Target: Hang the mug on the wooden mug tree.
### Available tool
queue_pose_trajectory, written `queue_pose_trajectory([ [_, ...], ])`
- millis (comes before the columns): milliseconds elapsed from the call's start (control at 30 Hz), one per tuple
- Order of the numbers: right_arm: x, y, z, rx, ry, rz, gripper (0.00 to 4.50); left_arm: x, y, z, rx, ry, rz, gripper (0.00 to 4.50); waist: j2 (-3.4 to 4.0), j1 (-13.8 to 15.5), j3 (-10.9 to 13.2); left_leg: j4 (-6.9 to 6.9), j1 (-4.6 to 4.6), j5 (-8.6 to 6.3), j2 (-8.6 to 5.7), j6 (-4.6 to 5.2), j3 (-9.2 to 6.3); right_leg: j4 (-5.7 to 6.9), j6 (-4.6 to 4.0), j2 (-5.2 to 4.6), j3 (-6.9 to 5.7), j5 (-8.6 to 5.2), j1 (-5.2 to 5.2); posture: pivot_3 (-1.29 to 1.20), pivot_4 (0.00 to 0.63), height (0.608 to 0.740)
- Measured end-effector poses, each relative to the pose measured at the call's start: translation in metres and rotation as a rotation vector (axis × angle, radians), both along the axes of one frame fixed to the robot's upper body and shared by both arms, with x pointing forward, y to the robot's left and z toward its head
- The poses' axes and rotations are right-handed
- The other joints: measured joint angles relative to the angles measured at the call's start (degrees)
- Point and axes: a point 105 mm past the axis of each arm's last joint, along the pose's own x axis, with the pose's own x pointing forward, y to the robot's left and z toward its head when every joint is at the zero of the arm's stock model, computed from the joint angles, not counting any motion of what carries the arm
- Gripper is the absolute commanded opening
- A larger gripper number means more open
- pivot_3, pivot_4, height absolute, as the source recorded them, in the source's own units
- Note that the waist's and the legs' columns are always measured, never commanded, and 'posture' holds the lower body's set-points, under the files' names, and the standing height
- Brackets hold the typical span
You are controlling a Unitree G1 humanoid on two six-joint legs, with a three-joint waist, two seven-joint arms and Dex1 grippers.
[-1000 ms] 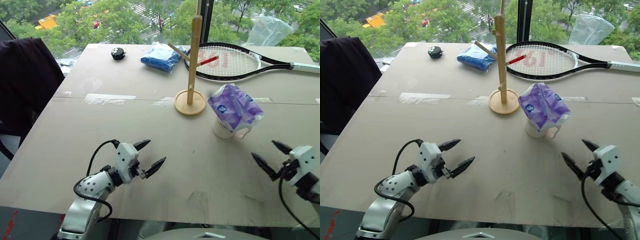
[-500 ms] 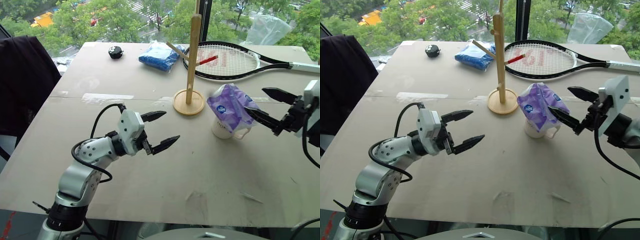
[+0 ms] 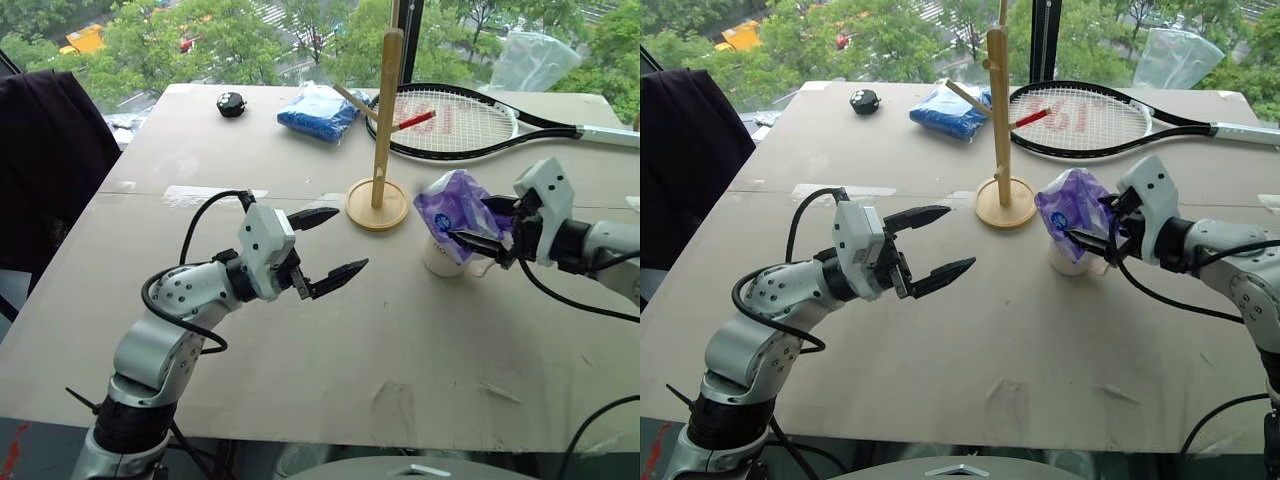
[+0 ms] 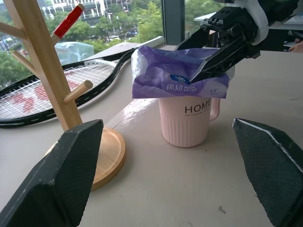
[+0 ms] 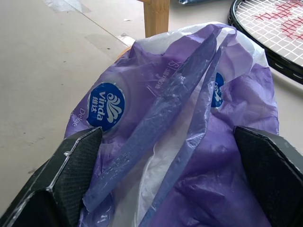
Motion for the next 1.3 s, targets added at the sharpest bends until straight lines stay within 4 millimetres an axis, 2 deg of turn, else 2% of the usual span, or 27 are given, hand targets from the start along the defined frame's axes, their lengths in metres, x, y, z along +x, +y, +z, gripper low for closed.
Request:
queue_pose_trajectory([
  [33,0.001,0.000,-0.001,-0.006,0.007,-0.008,3.73,-0.001,-0.001,0.001,0.000,-0.005,-0.001,4.50,-0.05,0.0,0.0,0.03,0.00,0.00,0.05,0.00,0.01,0.00,-0.03,0.05,0.00,0.03,0.00,0.00,0.150,0.740],
  [133,0.004,0.000,-0.002,-0.014,0.024,-0.030,2.29,-0.001,-0.001,0.001,0.001,-0.004,0.001,4.50,-0.12,0.0,-0.1,0.06,0.01,0.00,0.15,-0.02,0.06,0.01,-0.10,0.16,0.04,0.10,0.00,0.00,0.150,0.740],
  [167,0.005,-0.001,-0.002,-0.017,0.025,-0.037,2.00,-0.001,-0.001,0.001,0.001,-0.001,0.002,4.50,-0.14,0.0,-0.1,0.08,0.02,0.00,0.17,-0.02,0.06,0.01,-0.11,0.19,0.04,0.12,0.00,0.00,0.150,0.740],
  [267,0.005,0.000,-0.003,-0.016,0.040,-0.046,0.66,-0.001,-0.001,0.000,0.002,0.004,0.005,4.50,-0.23,0.0,-0.2,0.13,0.02,-0.01,0.23,-0.03,0.08,0.02,-0.14,0.25,0.06,0.16,0.00,0.00,0.150,0.740],
  [300,0.006,0.001,-0.004,-0.012,0.045,-0.047,0.10,0.000,-0.001,0.000,0.003,0.006,0.006,4.50,-0.27,0.0,-0.2,0.15,0.02,-0.01,0.23,-0.03,0.10,0.02,-0.14,0.27,0.08,0.18,0.01,0.00,0.150,0.740],
  [633,0.007,0.000,-0.001,0.039,0.043,-0.070,0.04,-0.001,-0.001,0.001,0.006,0.003,-0.005,4.50,-0.32,0.0,-0.2,0.32,0.03,-0.01,0.28,-0.03,0.25,0.02,-0.10,0.37,0.25,0.34,0.01,0.00,0.150,0.740],
  [767,0.006,-0.009,0.009,0.097,0.062,-0.092,0.04,-0.001,-0.004,0.008,0.000,-0.018,-0.031,4.50,-0.24,0.1,-0.1,0.39,-0.12,-0.01,0.28,-0.02,0.25,-0.01,-0.09,0.37,0.24,0.35,-0.09,0.00,0.150,0.740],
  [900,0.004,-0.030,0.029,0.136,0.037,-0.158,0.04,-0.003,-0.007,0.011,-0.009,-0.016,-0.066,4.50,-0.22,0.0,-0.1,0.57,-0.62,-0.01,0.28,-0.02,0.24,0.00,-0.06,0.37,0.22,0.38,-0.51,0.00,0.150,0.740],
  [1033,0.001,-0.060,0.047,0.134,-0.005,-0.263,0.04,-0.004,-0.015,0.021,-0.062,0.005,-0.118,4.50,-0.22,0.1,-0.1,0.64,-0.81,-0.01,0.27,-0.02,0.28,-0.02,-0.04,0.35,0.22,0.40,-0.64,0.00,0.150,0.740],
  [1067,0.000,-0.076,0.046,0.107,-0.008,-0.321,0.04,-0.005,-0.019,0.024,-0.087,0.023,-0.146,4.50,-0.23,0.1,-0.1,0.66,-0.82,-0.01,0.27,-0.02,0.30,-0.02,-0.02,0.34,0.21,0.41,-0.63,0.00,0.150,0.740],
  [1167,0.000,-0.103,0.036,0.080,0.017,-0.422,0.04,-0.005,-0.025,0.026,-0.101,0.043,-0.190,4.50,-0.22,0.1,-0.1,0.69,-0.78,-0.01,0.27,-0.02,0.39,0.06,0.01,0.33,0.28,0.43,-0.63,0.00,0.150,0.740],
  [1233,0.004,-0.139,0.024,0.075,0.038,-0.560,0.04,-0.006,-0.037,0.029,-0.094,0.053,-0.266,4.50,-0.22,0.2,-0.1,0.74,-0.80,0.00,0.27,0.00,0.44,0.04,0.04,0.35,0.30,0.58,-0.62,0.00,0.150,0.740],
  [1300,0.005,-0.165,0.016,0.067,0.046,-0.660,0.04,-0.008,-0.048,0.028,-0.083,0.066,-0.334,4.50,-0.20,0.0,-0.1,0.76,-0.75,0.01,0.27,0.01,0.60,0.06,0.09,0.37,0.47,0.65,-0.62,0.00,0.150,0.740],
])
